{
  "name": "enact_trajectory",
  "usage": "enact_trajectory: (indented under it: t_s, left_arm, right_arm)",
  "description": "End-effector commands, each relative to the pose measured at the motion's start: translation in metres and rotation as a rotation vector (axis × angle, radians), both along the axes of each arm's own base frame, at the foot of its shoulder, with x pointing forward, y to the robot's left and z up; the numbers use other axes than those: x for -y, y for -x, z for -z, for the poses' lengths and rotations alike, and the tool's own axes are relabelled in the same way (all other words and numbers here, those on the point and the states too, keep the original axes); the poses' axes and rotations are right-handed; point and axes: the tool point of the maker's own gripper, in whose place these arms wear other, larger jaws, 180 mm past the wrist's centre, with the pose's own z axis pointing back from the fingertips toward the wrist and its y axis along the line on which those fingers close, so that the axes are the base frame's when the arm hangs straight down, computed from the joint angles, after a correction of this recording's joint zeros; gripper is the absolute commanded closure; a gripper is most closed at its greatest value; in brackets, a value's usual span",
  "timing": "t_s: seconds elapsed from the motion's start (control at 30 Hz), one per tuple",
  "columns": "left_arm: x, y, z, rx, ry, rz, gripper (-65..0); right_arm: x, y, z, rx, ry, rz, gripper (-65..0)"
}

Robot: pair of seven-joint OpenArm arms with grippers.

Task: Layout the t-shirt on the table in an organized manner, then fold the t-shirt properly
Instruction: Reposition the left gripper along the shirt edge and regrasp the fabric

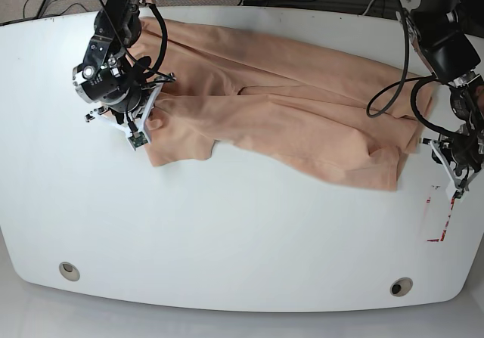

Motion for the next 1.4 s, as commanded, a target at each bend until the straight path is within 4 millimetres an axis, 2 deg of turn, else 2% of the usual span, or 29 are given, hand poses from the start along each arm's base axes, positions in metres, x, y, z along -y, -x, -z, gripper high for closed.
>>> enact_trajectory:
  t_s: [0.0, 0.1, 0.2, 0.5, 0.7, 0.97, 1.2, 1.3, 1.37]
  left_arm:
    - [0.016, -0.019, -0.012, 0.073, 0.028, 0.020, -21.0]
    - [0.032, -0.038, -0.019, 0.142, 0.062, 0.043, -32.4]
    - [0.042, -0.051, -0.012, 0.142, 0.094, 0.033, -38.3]
    - [0.063, -0.081, 0.016, 0.126, 0.248, -0.013, -38.8]
    - [0.068, -0.079, 0.032, 0.083, 0.288, -0.024, -38.8]
    - [0.068, -0.076, 0.035, 0.071, 0.290, -0.026, -38.8]
    - [0.070, -0.060, 0.048, 0.012, 0.281, 0.007, -38.6]
    - [0.071, -0.054, 0.049, -0.025, 0.264, 0.048, -38.5]
    - [0.069, -0.053, 0.042, -0.020, 0.239, 0.073, -38.5]
  right_arm:
    - [-0.001, -0.009, -0.009, 0.043, -0.004, -0.005, -0.6]
    - [-0.002, -0.010, -0.010, 0.046, -0.006, -0.006, -0.6]
    - [-0.002, -0.010, -0.010, 0.046, -0.006, -0.007, -0.6]
    - [-0.002, -0.010, -0.010, 0.048, -0.008, -0.008, -0.6]
    - [-0.002, -0.010, -0.010, 0.048, -0.006, -0.006, -0.6]
    - [-0.002, -0.010, -0.010, 0.048, -0.006, -0.006, -0.6]
    - [-0.002, -0.010, -0.010, 0.048, -0.006, -0.006, -0.6]
    - [-0.002, -0.010, -0.010, 0.048, -0.006, -0.006, -0.6]
    - [-0.002, -0.010, -0.010, 0.048, -0.006, -0.006, -0.6]
